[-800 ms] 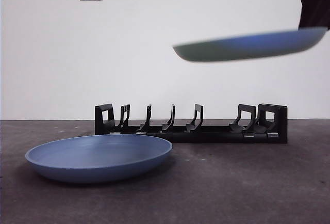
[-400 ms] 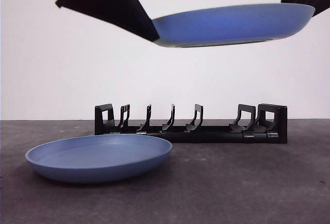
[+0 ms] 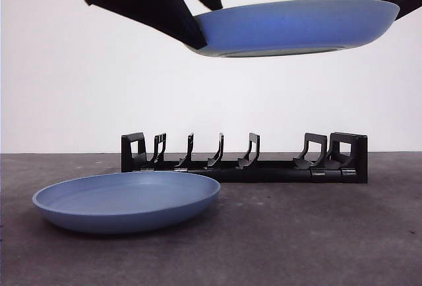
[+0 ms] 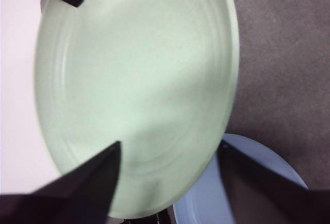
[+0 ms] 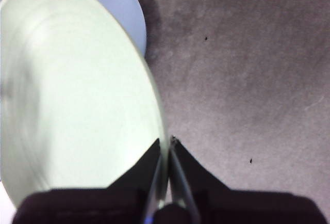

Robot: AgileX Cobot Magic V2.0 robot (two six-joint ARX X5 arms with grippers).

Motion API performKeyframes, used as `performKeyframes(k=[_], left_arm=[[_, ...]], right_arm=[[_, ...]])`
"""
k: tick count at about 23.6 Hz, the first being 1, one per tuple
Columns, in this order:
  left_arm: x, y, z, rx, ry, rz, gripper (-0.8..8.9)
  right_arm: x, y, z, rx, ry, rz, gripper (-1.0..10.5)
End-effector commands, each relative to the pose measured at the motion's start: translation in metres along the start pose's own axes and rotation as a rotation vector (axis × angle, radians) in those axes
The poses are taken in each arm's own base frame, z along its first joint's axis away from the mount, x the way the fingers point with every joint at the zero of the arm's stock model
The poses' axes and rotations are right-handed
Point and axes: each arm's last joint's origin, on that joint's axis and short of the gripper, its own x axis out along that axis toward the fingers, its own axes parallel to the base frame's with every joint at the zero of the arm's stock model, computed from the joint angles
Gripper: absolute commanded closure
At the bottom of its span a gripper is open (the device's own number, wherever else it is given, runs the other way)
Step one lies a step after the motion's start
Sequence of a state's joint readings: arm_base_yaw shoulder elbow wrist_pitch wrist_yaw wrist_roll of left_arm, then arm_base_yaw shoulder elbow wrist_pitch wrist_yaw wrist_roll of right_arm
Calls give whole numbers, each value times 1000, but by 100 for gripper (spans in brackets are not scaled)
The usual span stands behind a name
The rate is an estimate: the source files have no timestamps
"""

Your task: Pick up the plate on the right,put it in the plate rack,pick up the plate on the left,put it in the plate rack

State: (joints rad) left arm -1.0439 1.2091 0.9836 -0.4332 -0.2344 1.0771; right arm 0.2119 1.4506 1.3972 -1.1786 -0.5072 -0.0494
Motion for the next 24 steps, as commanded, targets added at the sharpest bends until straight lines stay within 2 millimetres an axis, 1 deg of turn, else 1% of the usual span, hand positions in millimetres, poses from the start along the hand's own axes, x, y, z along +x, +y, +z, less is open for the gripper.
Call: performKeyframes(k=[1, 3, 16, 21, 22, 24], left_arm=[[1, -1, 1, 3, -1, -4, 792], [1, -2, 2, 5, -1, -11, 822], [0, -8, 3, 19, 6, -63, 822], [-2, -13, 7, 14, 2, -89, 822], [-2, -14, 8, 15, 2, -94, 822], [-3, -16, 10, 11, -2, -105, 822]], right_arm=[[-2, 3, 1, -16, -15, 15, 959], [-2, 3, 2, -18, -19, 15, 959], [-2, 3, 2, -18, -19, 21, 959], [-2, 3, 4, -28, -37, 20, 929], [-3, 3, 5, -32, -44, 20, 889], [-5, 4, 7, -42, -62, 21, 732]])
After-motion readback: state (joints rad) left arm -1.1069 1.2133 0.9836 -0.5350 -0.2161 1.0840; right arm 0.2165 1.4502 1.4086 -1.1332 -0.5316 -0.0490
